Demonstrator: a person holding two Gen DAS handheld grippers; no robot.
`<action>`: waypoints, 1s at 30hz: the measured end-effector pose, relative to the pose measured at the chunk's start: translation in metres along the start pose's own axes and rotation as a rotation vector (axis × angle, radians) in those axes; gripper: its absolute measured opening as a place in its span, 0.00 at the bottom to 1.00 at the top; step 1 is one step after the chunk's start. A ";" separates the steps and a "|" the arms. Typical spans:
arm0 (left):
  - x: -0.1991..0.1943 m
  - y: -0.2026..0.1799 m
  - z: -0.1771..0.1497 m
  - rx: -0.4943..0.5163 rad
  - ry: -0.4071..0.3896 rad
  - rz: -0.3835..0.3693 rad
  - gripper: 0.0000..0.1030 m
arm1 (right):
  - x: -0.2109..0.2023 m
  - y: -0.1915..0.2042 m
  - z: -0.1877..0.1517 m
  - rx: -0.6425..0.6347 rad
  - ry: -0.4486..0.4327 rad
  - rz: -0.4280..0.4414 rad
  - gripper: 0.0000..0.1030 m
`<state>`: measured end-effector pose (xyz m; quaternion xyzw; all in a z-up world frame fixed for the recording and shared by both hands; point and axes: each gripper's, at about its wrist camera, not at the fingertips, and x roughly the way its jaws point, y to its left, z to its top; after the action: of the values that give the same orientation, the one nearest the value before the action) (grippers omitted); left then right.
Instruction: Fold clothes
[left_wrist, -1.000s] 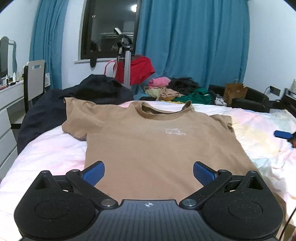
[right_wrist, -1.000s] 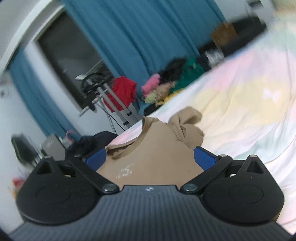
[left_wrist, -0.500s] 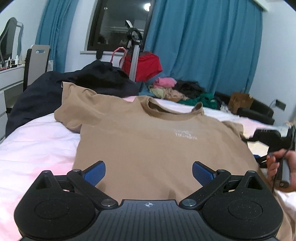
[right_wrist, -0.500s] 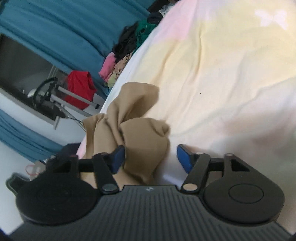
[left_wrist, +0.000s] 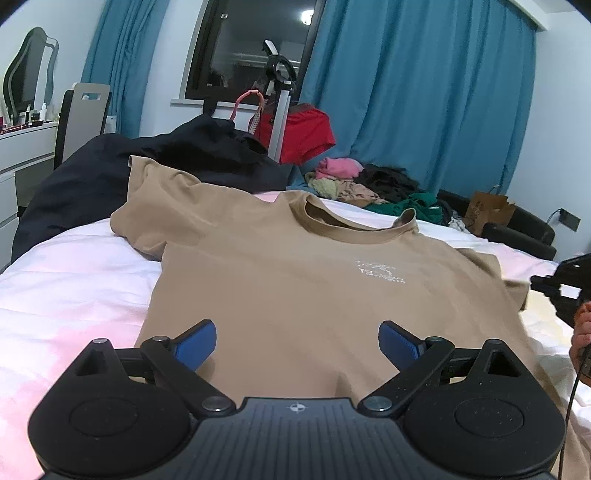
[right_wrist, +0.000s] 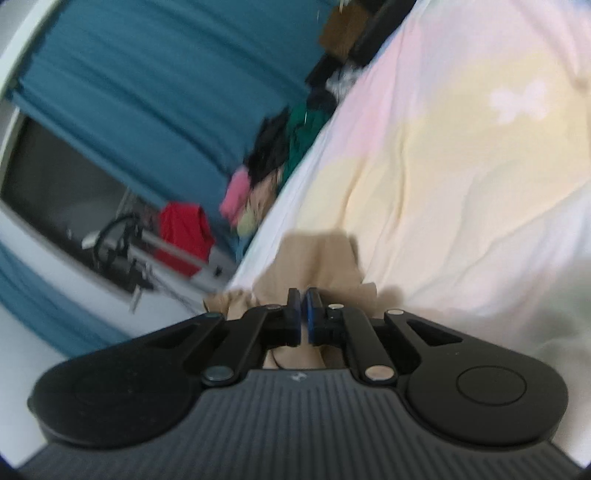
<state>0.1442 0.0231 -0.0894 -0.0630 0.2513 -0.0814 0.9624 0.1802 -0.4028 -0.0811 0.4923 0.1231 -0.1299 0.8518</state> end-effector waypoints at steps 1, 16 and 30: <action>-0.001 0.000 0.000 0.001 0.000 -0.002 0.93 | -0.002 -0.001 0.001 0.001 0.007 0.005 0.06; -0.010 -0.002 -0.005 -0.005 0.011 -0.040 0.94 | 0.037 -0.040 -0.016 0.284 0.146 0.076 0.95; 0.015 -0.003 -0.014 -0.051 0.103 -0.116 0.94 | 0.125 -0.005 -0.018 0.064 0.057 0.014 0.40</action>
<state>0.1495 0.0160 -0.1078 -0.0977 0.2983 -0.1335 0.9400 0.2939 -0.4018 -0.1360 0.5235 0.1394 -0.1137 0.8328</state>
